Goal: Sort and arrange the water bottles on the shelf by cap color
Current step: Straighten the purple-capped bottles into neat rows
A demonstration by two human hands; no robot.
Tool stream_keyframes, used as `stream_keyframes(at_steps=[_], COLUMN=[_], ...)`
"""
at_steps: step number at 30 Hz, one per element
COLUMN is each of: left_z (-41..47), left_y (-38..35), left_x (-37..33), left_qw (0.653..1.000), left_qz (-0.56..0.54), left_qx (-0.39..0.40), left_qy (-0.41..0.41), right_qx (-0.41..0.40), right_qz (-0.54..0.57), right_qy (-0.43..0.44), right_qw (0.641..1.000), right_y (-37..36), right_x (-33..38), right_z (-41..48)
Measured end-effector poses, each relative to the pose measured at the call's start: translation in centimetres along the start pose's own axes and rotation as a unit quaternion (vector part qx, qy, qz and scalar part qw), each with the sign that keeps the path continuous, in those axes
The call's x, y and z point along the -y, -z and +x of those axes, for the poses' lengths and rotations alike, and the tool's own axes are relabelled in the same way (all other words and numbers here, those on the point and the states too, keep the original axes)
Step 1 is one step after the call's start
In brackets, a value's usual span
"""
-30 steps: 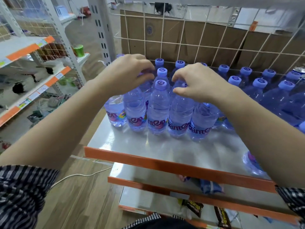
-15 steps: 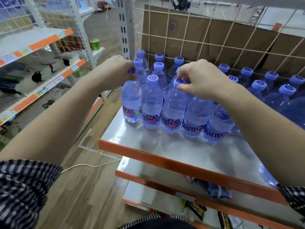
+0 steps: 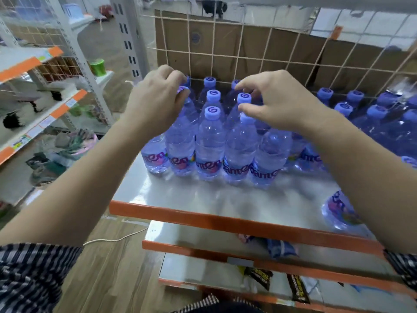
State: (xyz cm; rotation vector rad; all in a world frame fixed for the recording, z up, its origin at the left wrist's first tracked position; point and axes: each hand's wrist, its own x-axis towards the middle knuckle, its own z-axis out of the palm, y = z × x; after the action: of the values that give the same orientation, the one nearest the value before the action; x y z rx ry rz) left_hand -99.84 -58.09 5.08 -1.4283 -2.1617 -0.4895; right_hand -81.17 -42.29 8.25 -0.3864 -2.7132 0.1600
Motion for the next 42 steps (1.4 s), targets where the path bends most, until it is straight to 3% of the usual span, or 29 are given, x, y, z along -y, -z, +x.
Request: stream_keyframes(at_steps=[5, 11, 18, 23, 28, 32, 42], left_z=[2.8, 3.8, 2.9, 0.5, -1.0, -1.2, 2.7], left_y=[-1.1, -3.5, -5.8, -6.7, -6.2, -5.6, -6.2], left_x=[-9.5, -21.9, -33.1, -35.1, -35.1, -34.5, -29.5], left_qw=[0.979, 0.951, 0.926, 0.929, 0.955, 0.960, 0.980], left_qz=[-0.106, -0.154, -0.254, -0.323, -0.264, -0.249, -0.187], left_qx=[0.040, 0.075, 0.155, 0.115, 0.098, 0.087, 0.044], left_qy=[-0.172, -0.258, -0.232, -0.139, -0.091, -0.099, -0.046], right_qx=[0.009, 0.018, 0.095, 0.139, 0.131, 0.194, 0.062], right_qz=[-0.057, -0.094, -0.109, -0.129, -0.187, -0.154, -0.083], right_qy=[-0.065, -0.154, -0.195, -0.189, -0.195, -0.208, -0.136], right_qw=[0.996, 0.983, 0.970, 0.963, 0.954, 0.946, 0.985], right_y=[3.8, 7.9, 11.8, 12.6, 12.6, 13.1, 12.3], right_x=[-5.1, -12.2, -19.2, -22.1, -23.8, -24.1, -20.4], right_z=[-5.4, -14.2, -23.3, -27.4, -29.1, -28.5, -21.3])
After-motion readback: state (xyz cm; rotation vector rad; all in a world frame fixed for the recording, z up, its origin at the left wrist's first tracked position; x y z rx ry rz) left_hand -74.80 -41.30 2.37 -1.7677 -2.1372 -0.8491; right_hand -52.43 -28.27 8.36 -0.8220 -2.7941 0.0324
